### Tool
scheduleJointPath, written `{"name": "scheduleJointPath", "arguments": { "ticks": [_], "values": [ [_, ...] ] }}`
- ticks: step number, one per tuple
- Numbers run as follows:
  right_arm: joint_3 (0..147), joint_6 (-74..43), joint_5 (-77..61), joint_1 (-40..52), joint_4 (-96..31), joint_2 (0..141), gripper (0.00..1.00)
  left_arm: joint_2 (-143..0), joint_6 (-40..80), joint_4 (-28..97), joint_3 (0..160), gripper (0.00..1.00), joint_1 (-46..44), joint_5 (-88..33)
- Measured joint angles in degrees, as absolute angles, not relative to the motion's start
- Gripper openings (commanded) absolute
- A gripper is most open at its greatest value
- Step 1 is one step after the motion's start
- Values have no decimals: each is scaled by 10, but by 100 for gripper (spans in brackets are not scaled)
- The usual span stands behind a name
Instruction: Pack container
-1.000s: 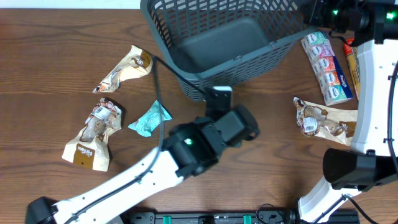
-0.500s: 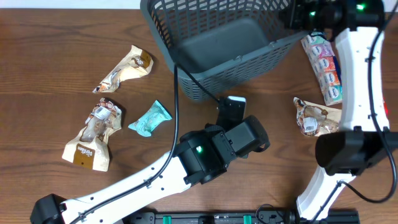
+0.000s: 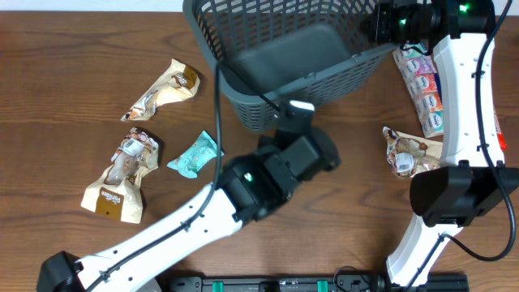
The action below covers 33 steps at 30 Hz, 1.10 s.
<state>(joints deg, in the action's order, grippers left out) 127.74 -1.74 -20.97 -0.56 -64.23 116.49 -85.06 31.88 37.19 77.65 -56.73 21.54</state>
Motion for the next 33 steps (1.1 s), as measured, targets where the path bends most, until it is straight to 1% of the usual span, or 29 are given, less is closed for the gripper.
{"name": "scheduleJointPath", "arguments": {
  "ticks": [5, 21, 33],
  "values": [
    [1277, -10, -209, -6, -642, 1165, 1, -851, 303, 370, 776, 6, -540, 218],
    [1277, 11, -182, -6, -678, 1165, 1, -874, 296, 344, 776, 6, -532, 218],
    [1277, 20, -175, -6, -705, 1165, 1, -881, 273, 344, 776, 6, -497, 218]
  ]
}}
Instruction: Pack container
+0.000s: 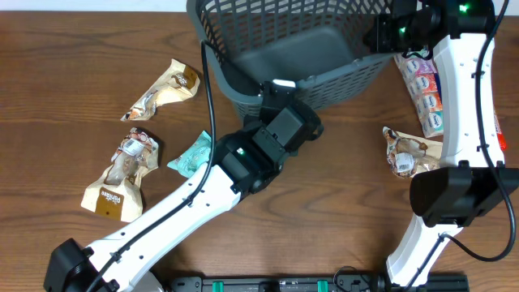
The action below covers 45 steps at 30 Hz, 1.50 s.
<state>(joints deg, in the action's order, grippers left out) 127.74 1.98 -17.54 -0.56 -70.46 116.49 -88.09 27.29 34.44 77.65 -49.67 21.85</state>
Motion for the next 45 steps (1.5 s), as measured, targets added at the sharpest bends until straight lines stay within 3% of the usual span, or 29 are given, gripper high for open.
{"name": "scheduleJointPath", "arguments": {
  "ticks": [45],
  "values": [
    [1277, 22, -147, -2, -837, 1165, 1, -881, 207, 319, 776, 6, -383, 218]
  ]
}}
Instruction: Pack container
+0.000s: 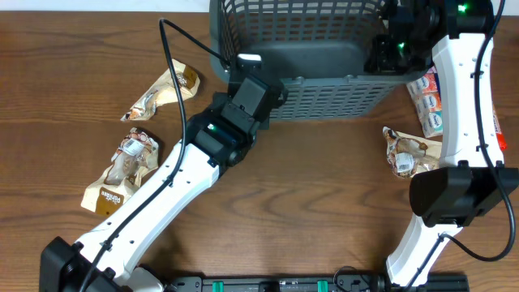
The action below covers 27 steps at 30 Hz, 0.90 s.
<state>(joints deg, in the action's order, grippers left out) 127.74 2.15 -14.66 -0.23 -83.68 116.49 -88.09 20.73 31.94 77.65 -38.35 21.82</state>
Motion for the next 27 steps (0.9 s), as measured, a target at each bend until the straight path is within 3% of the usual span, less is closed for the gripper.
{"name": "scheduleJointPath", "arguments": {
  "ticks": [7, 12, 13, 15, 18, 21, 23, 24, 27],
  "values": [
    [1277, 22, -143, -2, -842, 1165, 1, -881, 202, 319, 776, 6, -381, 218],
    [1277, 22, -141, -2, -842, 1165, 1, -881, 194, 319, 776, 17, -380, 218],
    [1277, 22, -141, -2, -842, 1165, 4, -881, 194, 319, 776, 24, -380, 218],
    [1277, 22, -141, -2, -842, 1165, 9, -881, 191, 318, 776, 26, -380, 218],
    [1277, 23, -141, -2, -838, 1165, 23, -881, 192, 318, 776, 32, -380, 219],
    [1277, 24, -144, -2, -830, 1165, 52, -881, 192, 318, 776, 43, -380, 218],
    [1277, 22, -151, -2, -822, 1165, 63, -881, 190, 320, 776, 46, -380, 218],
    [1277, 23, -157, -2, -818, 1165, 75, -881, 190, 321, 776, 48, -380, 219],
    [1278, 21, -176, -2, -803, 1165, 99, -881, 187, 326, 776, 57, -380, 219]
  ]
}}
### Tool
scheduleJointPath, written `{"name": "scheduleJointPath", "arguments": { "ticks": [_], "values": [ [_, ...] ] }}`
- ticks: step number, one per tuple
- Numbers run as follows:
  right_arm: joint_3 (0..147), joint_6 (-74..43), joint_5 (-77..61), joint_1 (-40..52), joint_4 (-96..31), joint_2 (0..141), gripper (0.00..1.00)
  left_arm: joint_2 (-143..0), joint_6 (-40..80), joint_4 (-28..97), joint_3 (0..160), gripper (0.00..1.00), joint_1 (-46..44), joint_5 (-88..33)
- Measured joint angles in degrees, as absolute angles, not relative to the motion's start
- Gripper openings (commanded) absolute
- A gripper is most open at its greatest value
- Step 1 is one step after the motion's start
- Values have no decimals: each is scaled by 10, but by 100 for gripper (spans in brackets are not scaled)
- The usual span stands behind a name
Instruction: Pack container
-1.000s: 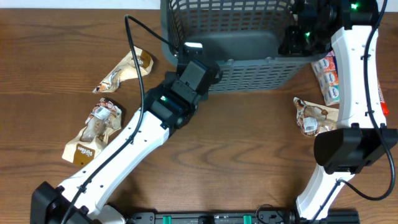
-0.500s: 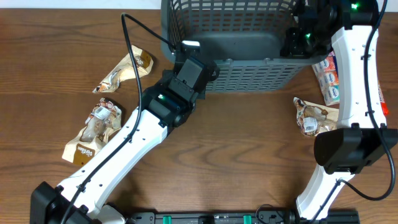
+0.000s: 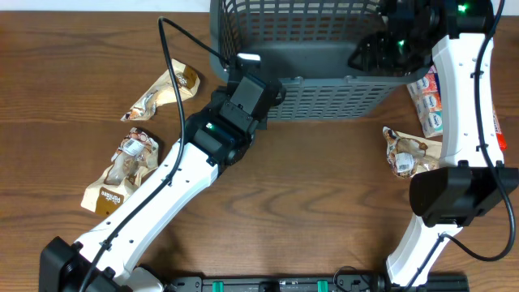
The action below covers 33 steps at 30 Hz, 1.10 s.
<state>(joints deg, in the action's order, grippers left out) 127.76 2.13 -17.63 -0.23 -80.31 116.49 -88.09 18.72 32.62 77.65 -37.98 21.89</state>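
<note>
The grey mesh basket [image 3: 324, 97] stands square to the table edge at the top centre. My left gripper [image 3: 246, 65] is at its front left corner, shut on the rim. My right gripper [image 3: 379, 50] hangs over the basket's right rim with its dark fingers spread apart. Snack packets lie on both sides: three brown ones on the left [image 3: 162, 88] [image 3: 135, 152] [image 3: 113, 195], one brown packet [image 3: 408, 154] and a strip of pink and white packets [image 3: 427, 96] on the right. Nothing shows inside the basket.
My left arm [image 3: 162, 195] crosses the table diagonally from the bottom left. The white right arm [image 3: 466, 97] runs down the right side, over the strip of packets. Bare wood [image 3: 324, 203] lies in front of the basket.
The right gripper's fingers now spread wider over the basket's right rim. The basket, the left arm and the packets are where they were.
At first the basket sat skewed, with my left gripper at its near corner and the right gripper at its far right rim. Then it had turned partway. By the last moment it stood square and further left. A teal packet, visible earlier, is now hidden under my left arm.
</note>
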Motion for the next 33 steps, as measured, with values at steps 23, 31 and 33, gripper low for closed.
{"name": "scheduleJointPath", "arguments": {
  "ticks": [23, 31, 33],
  "values": [
    [1577, -29, -233, -4, -830, 1164, 99, -835, 180, 380, 776, 97, -380, 219],
    [1611, -51, -229, -34, -871, 1113, 99, -729, 180, 423, 776, 99, -380, 219],
    [1612, -54, -215, -44, -888, 1092, 99, -696, 180, 434, 777, 99, -380, 221]
  ]
}}
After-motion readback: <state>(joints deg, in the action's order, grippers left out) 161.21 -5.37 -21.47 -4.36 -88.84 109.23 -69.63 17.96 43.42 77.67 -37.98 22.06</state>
